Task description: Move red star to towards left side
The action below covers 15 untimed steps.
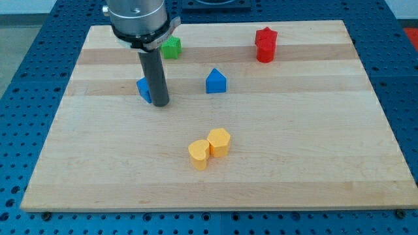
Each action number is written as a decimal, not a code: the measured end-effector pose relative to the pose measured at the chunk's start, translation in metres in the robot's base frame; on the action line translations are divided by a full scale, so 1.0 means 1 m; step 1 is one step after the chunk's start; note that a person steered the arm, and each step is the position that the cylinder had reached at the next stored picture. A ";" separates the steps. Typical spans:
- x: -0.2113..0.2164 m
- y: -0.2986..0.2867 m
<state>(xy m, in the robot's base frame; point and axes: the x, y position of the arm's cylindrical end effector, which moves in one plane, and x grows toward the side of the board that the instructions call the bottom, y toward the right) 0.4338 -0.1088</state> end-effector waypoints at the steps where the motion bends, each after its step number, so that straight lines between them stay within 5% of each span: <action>1: 0.010 -0.023; 3: -0.023 -0.054; 4: -0.049 -0.024; 5: -0.024 -0.005; 7: -0.045 0.105; 9: -0.019 0.130; 11: -0.057 0.132; 12: -0.074 0.234; 13: -0.159 0.301; 15: -0.152 0.212</action>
<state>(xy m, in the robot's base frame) 0.2815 0.1030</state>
